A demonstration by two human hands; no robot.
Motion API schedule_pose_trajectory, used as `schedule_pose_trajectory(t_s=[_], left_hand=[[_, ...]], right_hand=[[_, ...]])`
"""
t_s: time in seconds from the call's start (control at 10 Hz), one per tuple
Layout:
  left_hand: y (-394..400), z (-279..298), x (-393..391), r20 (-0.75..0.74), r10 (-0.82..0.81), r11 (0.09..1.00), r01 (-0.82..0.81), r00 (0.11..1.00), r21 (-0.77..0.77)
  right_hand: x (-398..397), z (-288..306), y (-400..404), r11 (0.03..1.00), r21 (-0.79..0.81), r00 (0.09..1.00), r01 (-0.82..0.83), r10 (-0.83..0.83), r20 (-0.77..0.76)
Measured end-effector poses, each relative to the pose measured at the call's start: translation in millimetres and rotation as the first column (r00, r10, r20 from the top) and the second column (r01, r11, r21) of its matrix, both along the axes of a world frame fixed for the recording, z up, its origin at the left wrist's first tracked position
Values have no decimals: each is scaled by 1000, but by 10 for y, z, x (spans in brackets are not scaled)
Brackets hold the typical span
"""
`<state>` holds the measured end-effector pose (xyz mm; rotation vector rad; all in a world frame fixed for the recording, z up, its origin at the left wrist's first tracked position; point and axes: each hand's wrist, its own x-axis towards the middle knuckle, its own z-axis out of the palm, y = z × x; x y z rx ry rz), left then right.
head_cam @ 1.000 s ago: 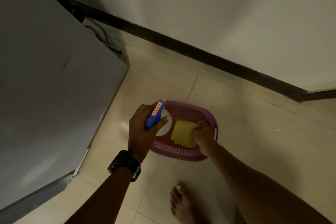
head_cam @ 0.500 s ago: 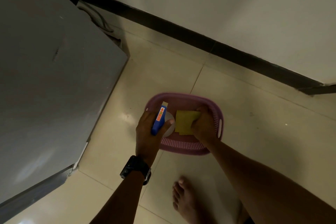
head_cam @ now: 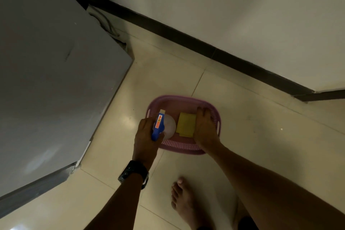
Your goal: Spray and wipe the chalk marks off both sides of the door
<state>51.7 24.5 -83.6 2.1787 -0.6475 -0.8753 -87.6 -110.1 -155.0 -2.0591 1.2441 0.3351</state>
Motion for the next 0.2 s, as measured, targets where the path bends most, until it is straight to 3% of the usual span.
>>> schedule_pose_trajectory(t_s=[0.2], left_hand=[[97,780,-29,174,-58,984,27,983,177]], right_hand=[[-376,802,-26,979,-122,983,-164,174,68]])
